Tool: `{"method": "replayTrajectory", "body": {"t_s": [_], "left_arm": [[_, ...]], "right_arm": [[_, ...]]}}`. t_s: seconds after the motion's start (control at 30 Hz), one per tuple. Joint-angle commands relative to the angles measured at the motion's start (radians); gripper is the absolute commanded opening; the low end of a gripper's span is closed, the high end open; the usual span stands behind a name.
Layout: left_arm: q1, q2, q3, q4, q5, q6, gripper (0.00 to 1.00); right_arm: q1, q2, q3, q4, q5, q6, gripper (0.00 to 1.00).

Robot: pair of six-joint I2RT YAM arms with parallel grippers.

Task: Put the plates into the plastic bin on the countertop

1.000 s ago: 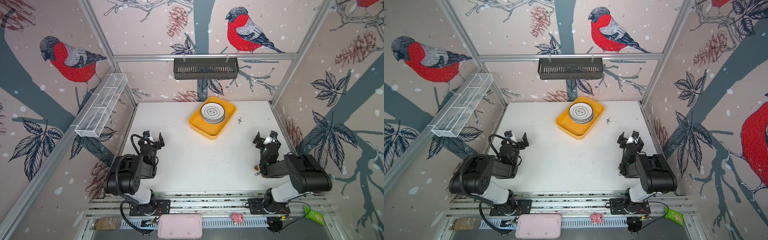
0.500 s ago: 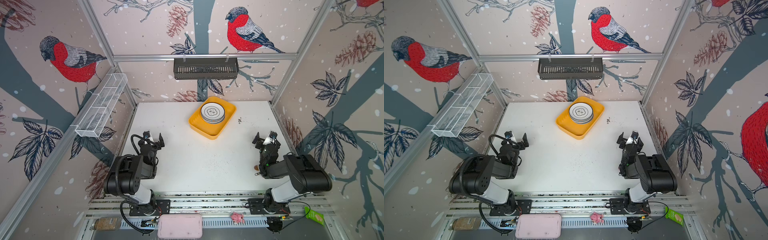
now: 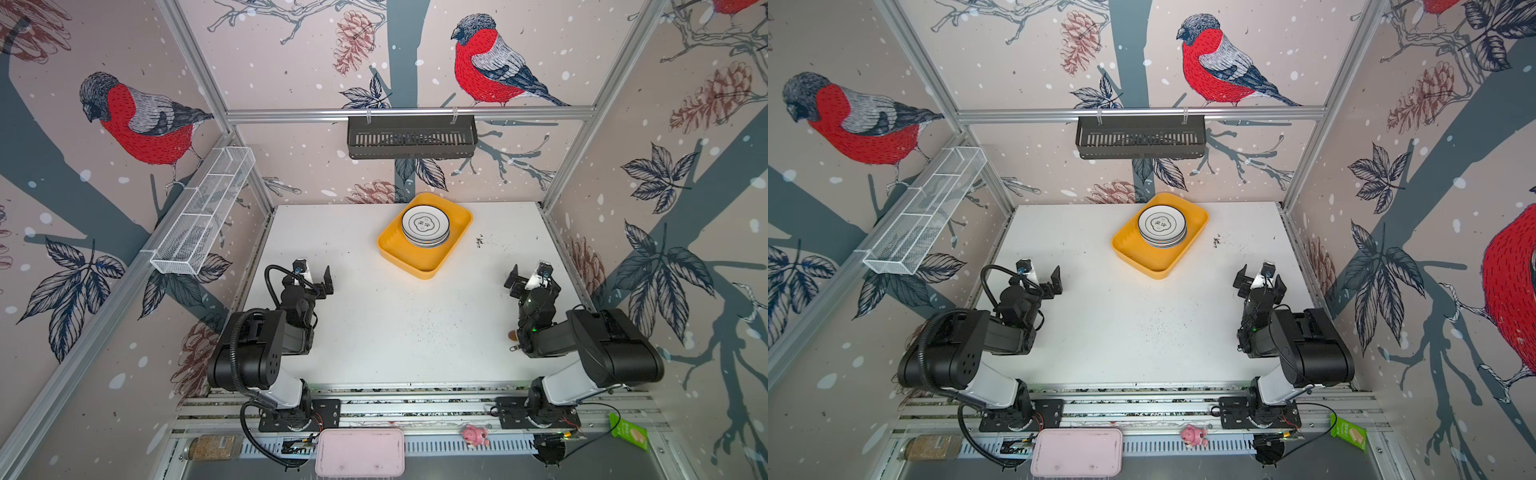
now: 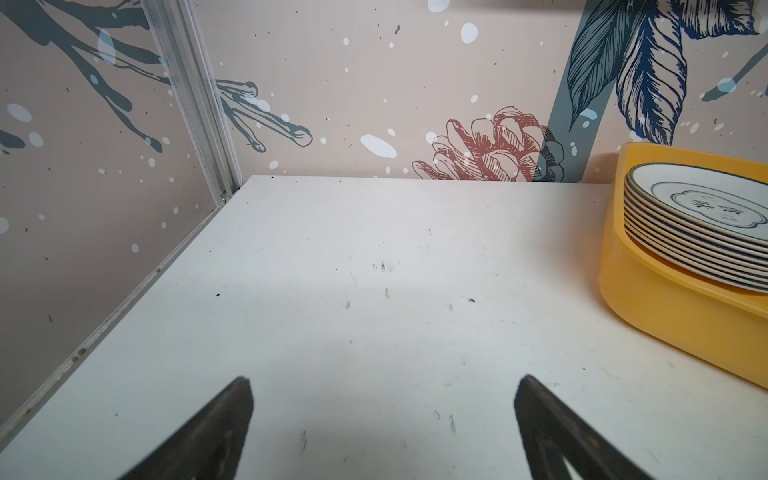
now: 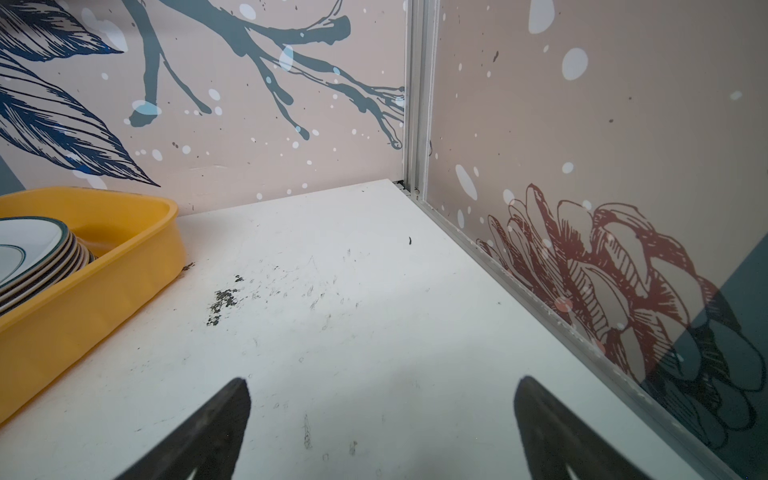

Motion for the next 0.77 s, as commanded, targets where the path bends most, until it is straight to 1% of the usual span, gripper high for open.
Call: {"method": "replayTrajectory", "body": {"t_s": [0.0,0.73], "left_arm": [[0.001,0.004,0.013,0.013,0.011,0.018,0.98],[0.003,-0.002,0.006,0.022,0.011,0.017,0.98]], "right_arm": [[0.001,-0.001,0.004,0.035,0.009,-0.003,0.99],[0.000,0.001,0.005,0.032,0.009,-0.002,1.00]]}}
